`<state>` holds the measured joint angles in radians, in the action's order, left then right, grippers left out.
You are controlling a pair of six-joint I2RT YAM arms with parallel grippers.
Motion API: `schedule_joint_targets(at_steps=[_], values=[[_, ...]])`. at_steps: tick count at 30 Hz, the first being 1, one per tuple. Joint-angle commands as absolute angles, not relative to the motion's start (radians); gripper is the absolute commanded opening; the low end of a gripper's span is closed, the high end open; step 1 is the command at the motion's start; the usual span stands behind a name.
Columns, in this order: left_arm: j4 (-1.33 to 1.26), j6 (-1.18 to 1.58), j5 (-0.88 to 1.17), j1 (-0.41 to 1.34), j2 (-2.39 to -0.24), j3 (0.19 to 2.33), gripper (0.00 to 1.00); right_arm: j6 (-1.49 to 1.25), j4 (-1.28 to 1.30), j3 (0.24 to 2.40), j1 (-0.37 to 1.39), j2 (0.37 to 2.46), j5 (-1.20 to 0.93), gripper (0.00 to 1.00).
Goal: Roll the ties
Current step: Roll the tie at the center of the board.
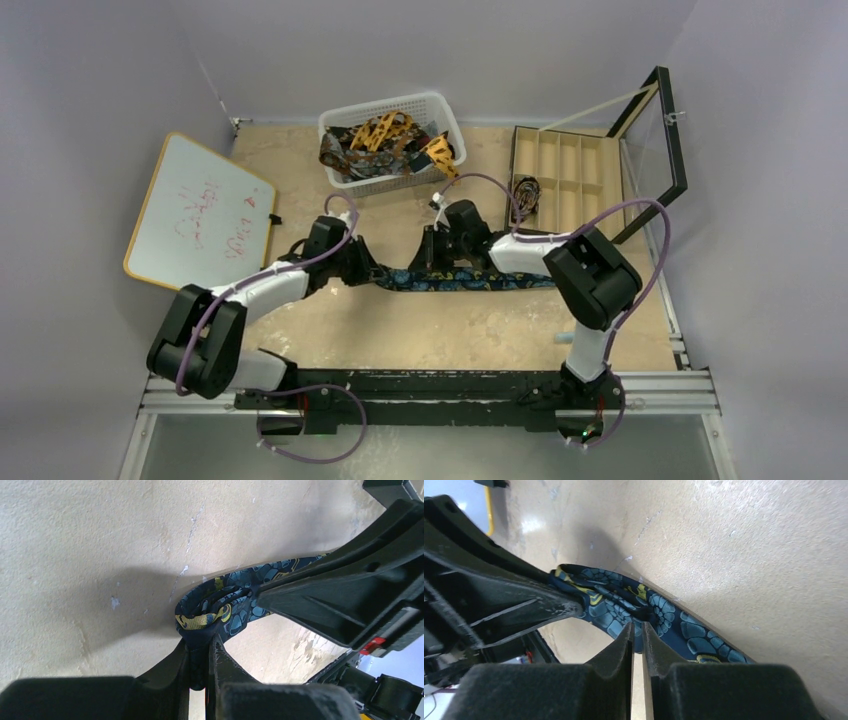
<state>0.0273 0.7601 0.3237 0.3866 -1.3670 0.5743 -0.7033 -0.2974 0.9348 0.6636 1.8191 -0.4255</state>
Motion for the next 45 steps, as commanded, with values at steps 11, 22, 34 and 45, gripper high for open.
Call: schedule_joint_targets(at_steps=[11,22,34,45], values=[[0.2,0.699,0.17,0.462,-1.319,0.685,0.0,-0.725,-0.306,0.984,0.708,1.935,-0.449,0.1],[0.443,0.677,-0.079,0.603,-1.35,0.884,0.0,-0.766,-0.303,1.023,0.727,1.953,-0.437,0.1],[0.662,0.606,-0.253,0.662,-1.418,1.013,0.0,-0.776,-0.211,0.938,0.643,1.687,-0.228,0.18],[0.718,0.61,-0.353,0.74,-1.511,1.091,0.0,-0.834,-0.207,0.802,0.569,1.545,-0.123,0.2]])
